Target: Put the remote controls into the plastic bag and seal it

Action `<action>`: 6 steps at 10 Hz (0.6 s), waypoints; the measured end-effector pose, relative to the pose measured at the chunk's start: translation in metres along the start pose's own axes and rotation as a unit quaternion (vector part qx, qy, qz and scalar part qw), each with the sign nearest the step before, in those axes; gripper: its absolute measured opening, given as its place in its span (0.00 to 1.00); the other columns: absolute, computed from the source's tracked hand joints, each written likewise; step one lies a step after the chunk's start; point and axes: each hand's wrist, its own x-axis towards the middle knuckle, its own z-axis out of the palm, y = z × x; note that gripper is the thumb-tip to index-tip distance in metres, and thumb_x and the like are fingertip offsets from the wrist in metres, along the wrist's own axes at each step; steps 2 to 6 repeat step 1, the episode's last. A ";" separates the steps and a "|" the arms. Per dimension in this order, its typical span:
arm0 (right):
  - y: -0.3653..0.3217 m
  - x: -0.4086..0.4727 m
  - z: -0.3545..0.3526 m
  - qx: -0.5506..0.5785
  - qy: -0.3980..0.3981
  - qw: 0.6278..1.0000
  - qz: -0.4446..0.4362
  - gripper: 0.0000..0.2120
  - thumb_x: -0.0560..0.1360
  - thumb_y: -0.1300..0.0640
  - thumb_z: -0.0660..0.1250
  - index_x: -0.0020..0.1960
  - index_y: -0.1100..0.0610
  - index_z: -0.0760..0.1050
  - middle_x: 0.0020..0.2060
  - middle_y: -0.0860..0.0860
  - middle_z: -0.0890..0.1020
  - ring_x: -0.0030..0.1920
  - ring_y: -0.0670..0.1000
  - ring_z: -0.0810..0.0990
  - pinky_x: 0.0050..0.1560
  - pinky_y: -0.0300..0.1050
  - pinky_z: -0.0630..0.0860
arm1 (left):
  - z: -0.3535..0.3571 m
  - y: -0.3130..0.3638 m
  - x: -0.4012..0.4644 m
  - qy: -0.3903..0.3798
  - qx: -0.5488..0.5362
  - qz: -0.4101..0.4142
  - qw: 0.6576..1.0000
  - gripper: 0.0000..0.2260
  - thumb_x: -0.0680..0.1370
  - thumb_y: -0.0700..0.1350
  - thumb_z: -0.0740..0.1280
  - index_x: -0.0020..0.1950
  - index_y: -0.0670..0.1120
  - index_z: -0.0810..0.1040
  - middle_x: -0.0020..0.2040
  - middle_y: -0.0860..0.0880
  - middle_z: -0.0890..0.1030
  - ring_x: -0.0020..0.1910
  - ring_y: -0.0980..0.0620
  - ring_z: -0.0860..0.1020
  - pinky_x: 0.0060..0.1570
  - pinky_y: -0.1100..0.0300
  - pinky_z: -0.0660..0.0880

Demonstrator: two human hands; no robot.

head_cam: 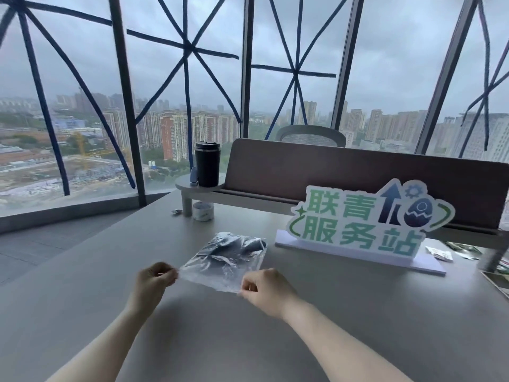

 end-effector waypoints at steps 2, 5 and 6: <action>-0.008 -0.018 0.010 -0.005 -0.052 0.999 0.011 0.09 0.76 0.54 0.68 0.51 0.56 0.83 0.48 0.55 0.86 0.47 0.53 0.81 0.51 0.45 0.76 | -0.010 -0.004 -0.025 0.022 0.144 0.012 0.989 0.08 0.68 0.47 0.67 0.32 0.45 0.82 0.29 0.43 0.82 0.32 0.48 0.77 0.39 0.53 0.73; -0.008 -0.018 0.010 -0.005 -0.052 0.999 0.011 0.09 0.76 0.54 0.68 0.51 0.56 0.83 0.48 0.55 0.86 0.47 0.53 0.81 0.51 0.45 0.76 | -0.010 -0.004 -0.025 0.022 0.144 0.012 0.989 0.08 0.68 0.47 0.67 0.32 0.45 0.82 0.29 0.43 0.82 0.32 0.48 0.77 0.39 0.53 0.73; -0.008 -0.018 0.010 -0.005 -0.052 0.999 0.011 0.09 0.76 0.54 0.68 0.51 0.56 0.83 0.48 0.55 0.86 0.47 0.53 0.81 0.51 0.45 0.76 | -0.010 -0.004 -0.025 0.022 0.144 0.012 0.989 0.08 0.68 0.47 0.67 0.32 0.45 0.82 0.29 0.43 0.82 0.32 0.48 0.77 0.39 0.53 0.73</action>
